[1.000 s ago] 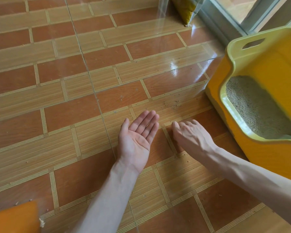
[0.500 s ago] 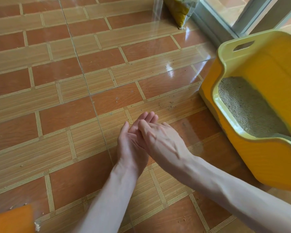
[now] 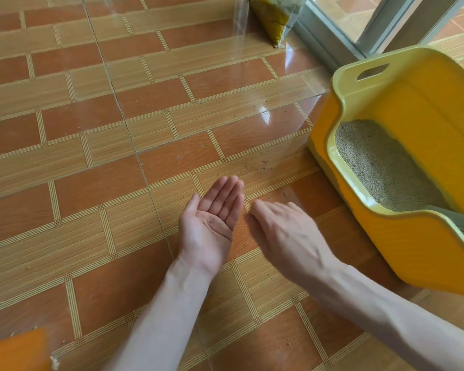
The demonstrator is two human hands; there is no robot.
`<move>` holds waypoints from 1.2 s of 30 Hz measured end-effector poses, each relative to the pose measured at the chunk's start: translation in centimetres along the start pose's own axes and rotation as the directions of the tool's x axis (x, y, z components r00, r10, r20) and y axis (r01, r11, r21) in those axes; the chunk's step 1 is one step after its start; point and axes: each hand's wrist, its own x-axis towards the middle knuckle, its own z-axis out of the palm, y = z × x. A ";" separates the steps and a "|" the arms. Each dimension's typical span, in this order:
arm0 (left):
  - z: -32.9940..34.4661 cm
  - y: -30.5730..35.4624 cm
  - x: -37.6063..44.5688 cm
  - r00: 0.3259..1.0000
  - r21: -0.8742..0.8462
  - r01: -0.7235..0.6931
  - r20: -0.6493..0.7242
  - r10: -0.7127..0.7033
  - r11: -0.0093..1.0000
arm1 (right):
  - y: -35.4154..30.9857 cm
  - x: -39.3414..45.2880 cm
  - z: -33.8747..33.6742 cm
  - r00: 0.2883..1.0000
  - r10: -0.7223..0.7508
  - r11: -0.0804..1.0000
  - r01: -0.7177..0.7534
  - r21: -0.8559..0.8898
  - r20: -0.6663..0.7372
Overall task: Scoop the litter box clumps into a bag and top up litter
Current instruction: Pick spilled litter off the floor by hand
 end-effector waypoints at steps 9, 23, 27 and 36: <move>0.0 0.5 -1.0 0.999 0.057 -0.040 0.001 0.040 0.998 | 7.2 -2.6 1.9 0.970 0.196 0.941 -0.143 -0.308 0.147; -0.4 0.0 -1.3 0.999 0.108 -0.039 -0.013 0.040 0.993 | 7.0 -1.1 4.2 0.977 -0.019 0.903 0.108 -0.416 0.212; -0.3 -0.1 -1.4 0.999 0.121 -0.037 -0.025 0.040 0.992 | 6.8 -1.6 4.2 0.971 -0.099 0.898 0.181 -0.400 0.216; -0.2 -0.3 -1.7 0.999 0.138 -0.033 -0.031 0.037 0.990 | 6.3 -2.7 4.2 0.953 -0.191 0.909 0.262 -0.325 0.234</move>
